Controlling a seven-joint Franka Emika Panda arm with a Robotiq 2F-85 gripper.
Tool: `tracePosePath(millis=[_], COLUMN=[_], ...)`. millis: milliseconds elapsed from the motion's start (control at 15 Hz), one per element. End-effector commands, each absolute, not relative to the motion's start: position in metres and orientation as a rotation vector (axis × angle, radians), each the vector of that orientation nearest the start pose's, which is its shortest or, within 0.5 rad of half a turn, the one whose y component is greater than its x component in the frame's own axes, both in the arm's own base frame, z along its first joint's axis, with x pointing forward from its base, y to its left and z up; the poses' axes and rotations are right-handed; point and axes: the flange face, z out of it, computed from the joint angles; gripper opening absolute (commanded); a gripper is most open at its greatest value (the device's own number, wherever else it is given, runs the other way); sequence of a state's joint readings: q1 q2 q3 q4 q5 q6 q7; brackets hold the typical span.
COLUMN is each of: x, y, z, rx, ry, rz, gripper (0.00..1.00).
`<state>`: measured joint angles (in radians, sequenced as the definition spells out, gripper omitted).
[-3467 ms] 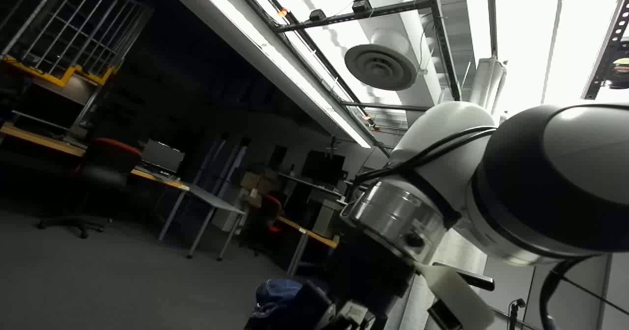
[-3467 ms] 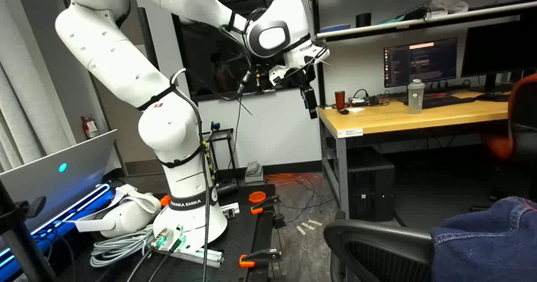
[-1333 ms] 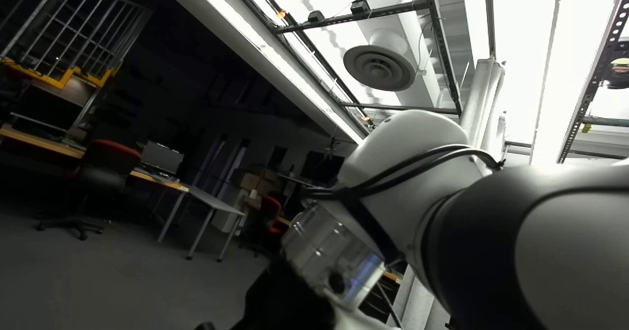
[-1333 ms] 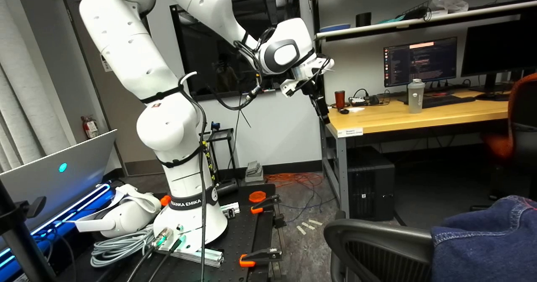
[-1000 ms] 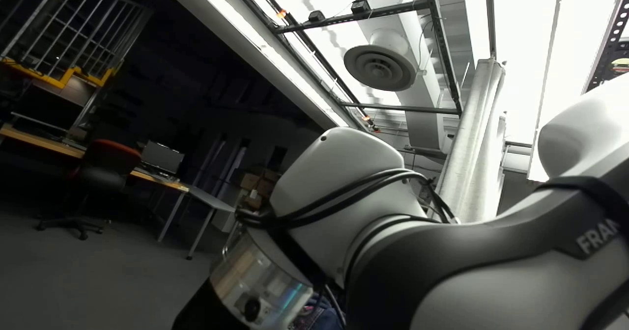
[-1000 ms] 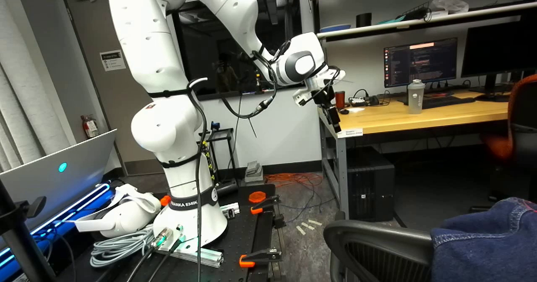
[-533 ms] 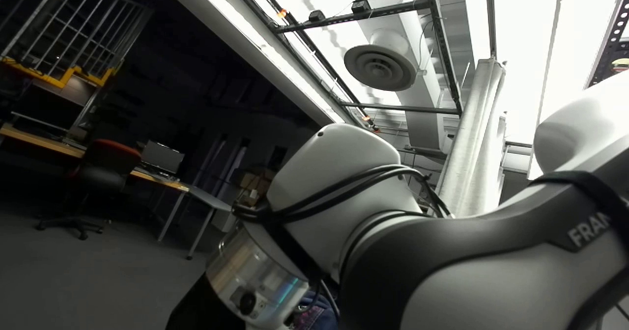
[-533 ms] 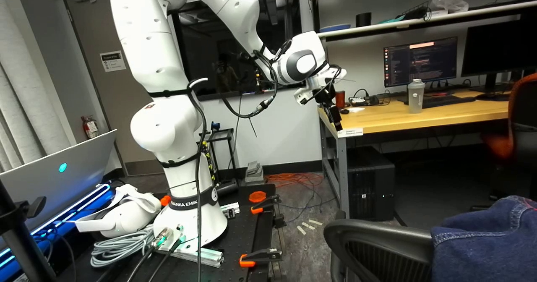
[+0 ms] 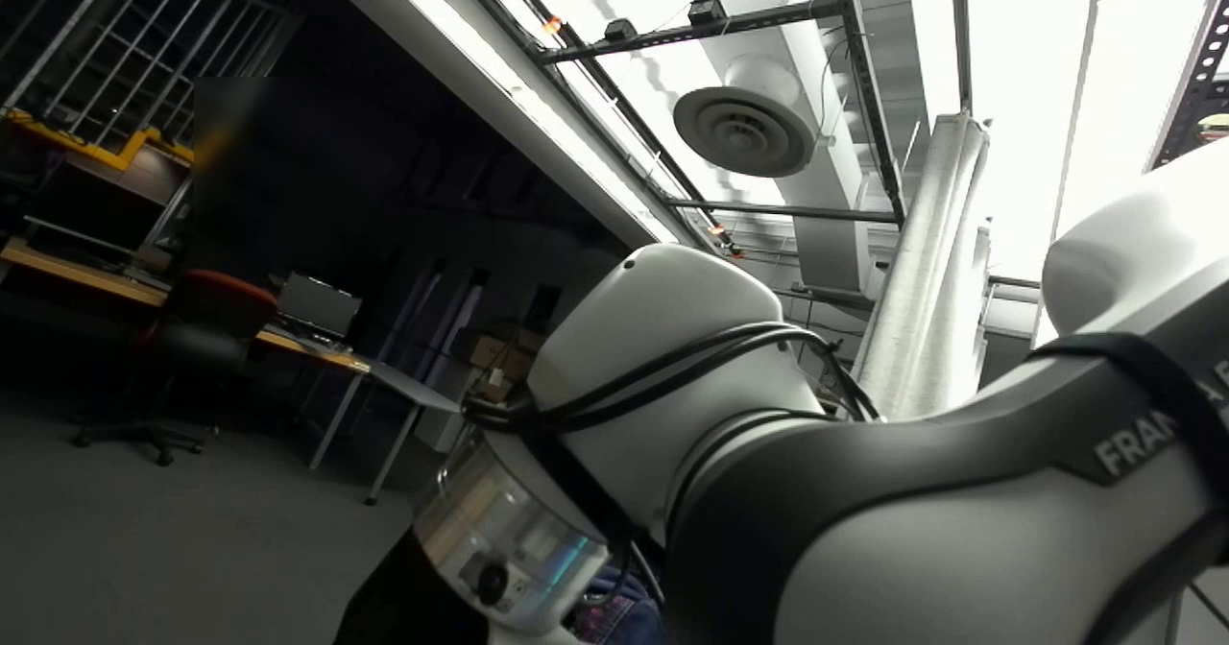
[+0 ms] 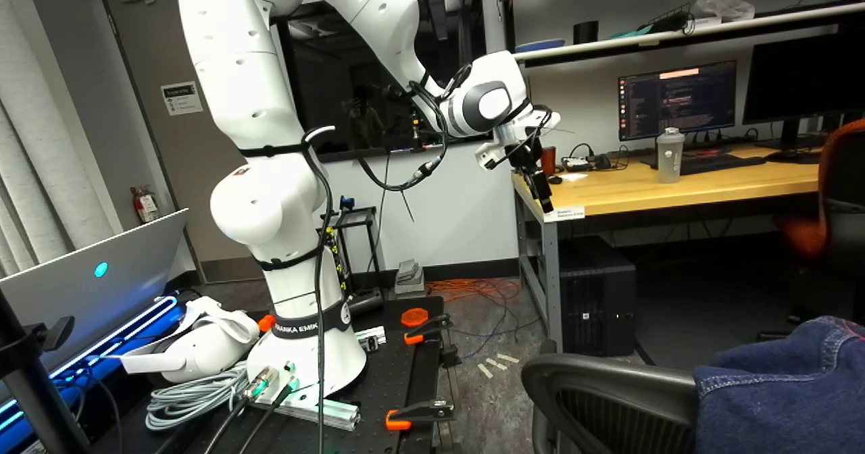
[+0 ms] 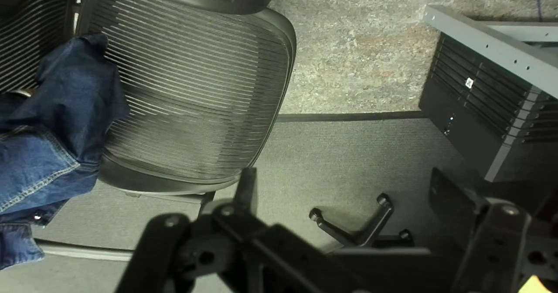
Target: Pick the cloth on the back rest and put it on the chair
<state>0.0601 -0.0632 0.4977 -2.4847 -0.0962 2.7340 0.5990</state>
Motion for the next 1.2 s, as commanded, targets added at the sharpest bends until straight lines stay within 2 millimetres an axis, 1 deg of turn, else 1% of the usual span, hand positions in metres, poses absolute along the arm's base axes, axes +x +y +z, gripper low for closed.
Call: tracePosePath(millis=[0,133,333,667,867,1133], x=[0.438,0.452,0.473,0.504,0.514,0.515], y=[0.234,0.209,0.166,0.093,0.057,0.014], z=[0.348,0.353,0.363,0.388,0.402,0.405], rx=[-3.028,-3.032,-3.046,-3.059,-3.058,-3.068], ry=[0.017,0.092,0.202,0.388,0.526,0.738], rz=[-0.487,-0.509,-0.553,-0.666,-0.775,-0.852], gripper=[1.0,1.0,1.0,1.0,1.0,1.0])
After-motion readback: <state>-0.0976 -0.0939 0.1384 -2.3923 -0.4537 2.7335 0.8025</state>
